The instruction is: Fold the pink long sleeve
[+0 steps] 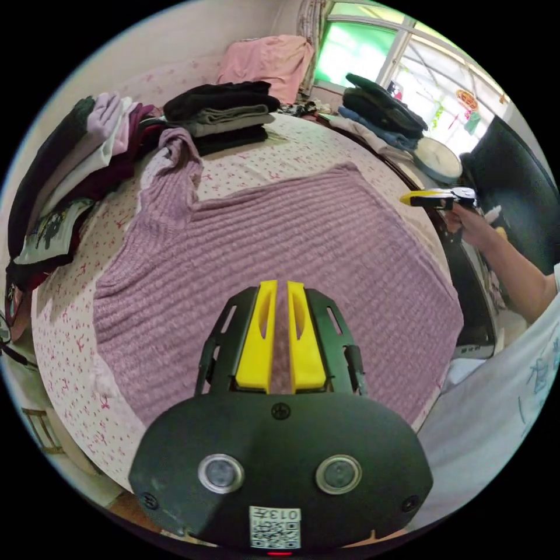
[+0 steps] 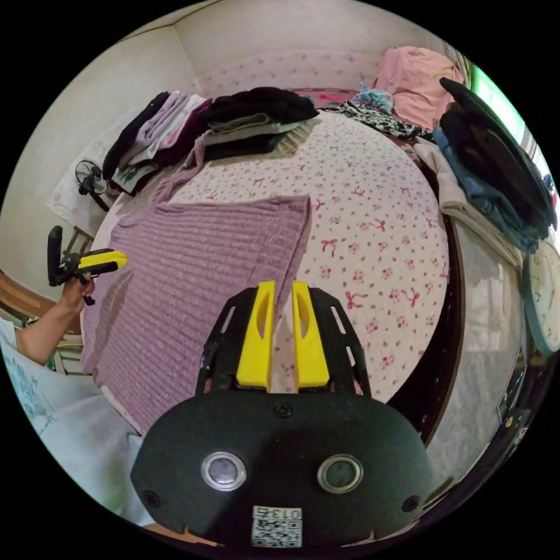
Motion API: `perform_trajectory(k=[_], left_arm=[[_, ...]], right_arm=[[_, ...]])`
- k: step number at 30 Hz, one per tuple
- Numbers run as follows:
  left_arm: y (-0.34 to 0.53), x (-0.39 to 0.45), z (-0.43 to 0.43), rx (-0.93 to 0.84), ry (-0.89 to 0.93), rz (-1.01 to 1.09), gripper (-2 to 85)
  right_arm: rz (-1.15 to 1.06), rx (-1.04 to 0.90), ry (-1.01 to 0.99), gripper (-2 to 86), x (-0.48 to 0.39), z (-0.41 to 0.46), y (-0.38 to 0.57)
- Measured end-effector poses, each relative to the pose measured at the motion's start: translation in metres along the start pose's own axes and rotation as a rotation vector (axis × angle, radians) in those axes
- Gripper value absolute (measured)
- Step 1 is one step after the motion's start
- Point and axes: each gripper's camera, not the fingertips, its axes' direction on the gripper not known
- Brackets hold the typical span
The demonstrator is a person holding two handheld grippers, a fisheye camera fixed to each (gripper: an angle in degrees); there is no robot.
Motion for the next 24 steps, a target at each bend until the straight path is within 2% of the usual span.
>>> perform_trajectory(k=[8, 13, 16, 20, 24], left_arm=[[0.068, 0.088, 0.018, -0.102, -0.007, 0.072, 1.1], [0.082, 0.104, 0.028, -0.116, 0.006, 0.041, 0.9], [0.086, 0.11, 0.031, -0.115, 0.007, 0.05, 0.7], [0.093, 0.116, 0.036, -0.117, 0.016, 0.064, 0.6], [0.092, 0.116, 0.037, -0.131, 0.024, 0.079, 0.5]], right_arm=[[0.07, -0.011, 0.02, 6.4, -0.005, 0.007, 0.028], [0.029, -0.055, 0.046, 2.6, -0.012, 0.005, 0.029], [-0.012, -0.044, 0.136, 1.5, -0.018, -0.01, 0.041], [0.09, -0.026, 0.06, 1.2, 0.005, -0.02, 0.066], [0.027, -0.05, 0.057, 2.4, 0.001, -0.026, 0.073]])
